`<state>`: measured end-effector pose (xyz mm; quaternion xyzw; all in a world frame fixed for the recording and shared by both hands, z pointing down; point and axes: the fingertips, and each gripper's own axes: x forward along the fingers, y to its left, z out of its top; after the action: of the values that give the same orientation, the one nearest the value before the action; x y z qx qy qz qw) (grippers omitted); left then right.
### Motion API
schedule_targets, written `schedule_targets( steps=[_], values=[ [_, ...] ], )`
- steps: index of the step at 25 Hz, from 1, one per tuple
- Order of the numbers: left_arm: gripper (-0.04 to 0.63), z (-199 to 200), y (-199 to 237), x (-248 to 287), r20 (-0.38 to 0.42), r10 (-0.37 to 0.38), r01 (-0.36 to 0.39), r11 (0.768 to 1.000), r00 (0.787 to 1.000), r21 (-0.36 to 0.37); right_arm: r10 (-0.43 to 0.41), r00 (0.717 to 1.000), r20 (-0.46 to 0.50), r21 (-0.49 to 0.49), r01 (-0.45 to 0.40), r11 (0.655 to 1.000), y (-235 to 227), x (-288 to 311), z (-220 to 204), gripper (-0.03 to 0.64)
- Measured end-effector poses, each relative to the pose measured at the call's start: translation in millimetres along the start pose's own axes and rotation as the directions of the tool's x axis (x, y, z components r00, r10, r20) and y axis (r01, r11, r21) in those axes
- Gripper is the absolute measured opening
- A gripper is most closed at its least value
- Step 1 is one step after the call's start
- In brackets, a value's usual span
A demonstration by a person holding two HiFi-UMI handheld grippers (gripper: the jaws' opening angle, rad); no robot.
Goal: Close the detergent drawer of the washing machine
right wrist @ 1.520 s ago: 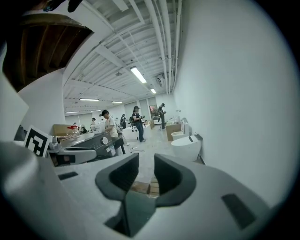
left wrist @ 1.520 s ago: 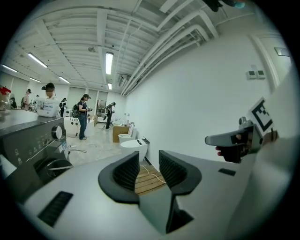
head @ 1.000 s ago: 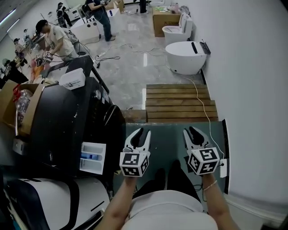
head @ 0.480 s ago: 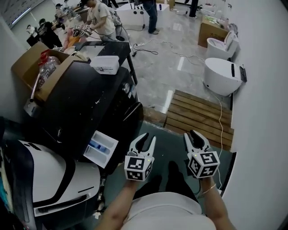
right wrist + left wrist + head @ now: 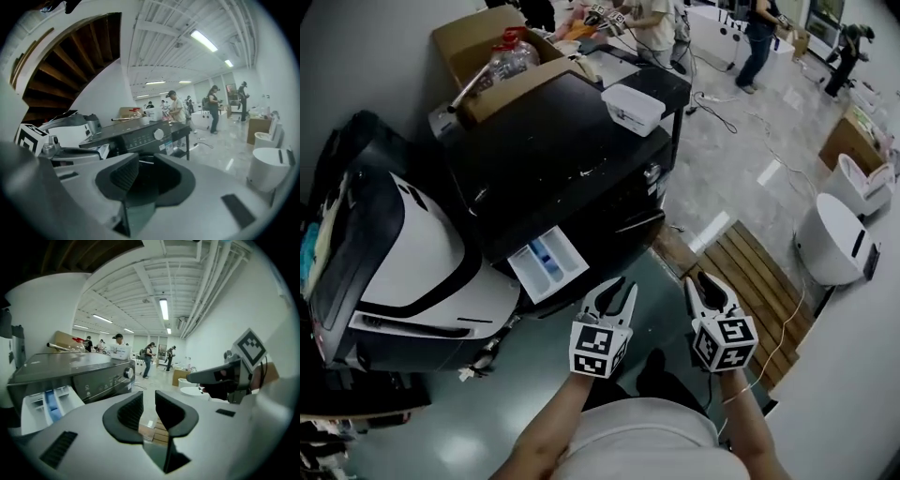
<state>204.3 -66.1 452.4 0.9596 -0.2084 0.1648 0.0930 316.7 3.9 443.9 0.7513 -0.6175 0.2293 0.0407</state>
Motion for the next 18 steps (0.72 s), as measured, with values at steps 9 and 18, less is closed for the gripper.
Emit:
schedule_targets(
  steps=[9,18],
  values=[
    [0.075,-26,55,-77,0.003,0.333,-0.33,0.937,0.943,-0.114,0.301,0.947,-0.114,-0.125,-0.314,0.941,78,46,-12,0.089],
    [0.081,-63,87,-156,-0.039,0.537,-0.532,0.818,0.842,-0.221,0.442,0.877,-0.188,-0.177,-0.473,0.863,143,54,-29,0.089]
  ],
)
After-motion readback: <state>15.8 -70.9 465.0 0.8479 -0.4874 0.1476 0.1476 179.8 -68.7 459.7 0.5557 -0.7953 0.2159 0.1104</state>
